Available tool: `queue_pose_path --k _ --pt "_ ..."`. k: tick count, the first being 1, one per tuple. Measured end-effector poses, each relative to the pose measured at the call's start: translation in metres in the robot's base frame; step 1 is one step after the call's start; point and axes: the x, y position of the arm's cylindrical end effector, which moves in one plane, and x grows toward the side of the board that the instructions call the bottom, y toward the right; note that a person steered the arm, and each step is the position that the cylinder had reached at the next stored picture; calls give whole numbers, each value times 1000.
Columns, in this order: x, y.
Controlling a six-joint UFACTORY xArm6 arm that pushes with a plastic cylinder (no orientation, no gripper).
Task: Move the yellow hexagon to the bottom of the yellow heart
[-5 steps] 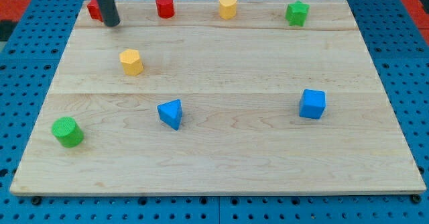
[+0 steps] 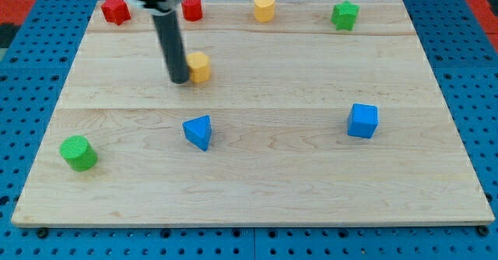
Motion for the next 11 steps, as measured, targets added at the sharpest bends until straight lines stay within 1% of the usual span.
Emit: queue_pose_path --k 1,2,3,4,5,6,9,10,11 --pt "0 35" --pt "-4 55" --pt "-12 52" --pt "-2 29" --pt "-10 10" --pt "-14 30" --pt "-49 44" --pt "-50 27" --pt "-64 25"
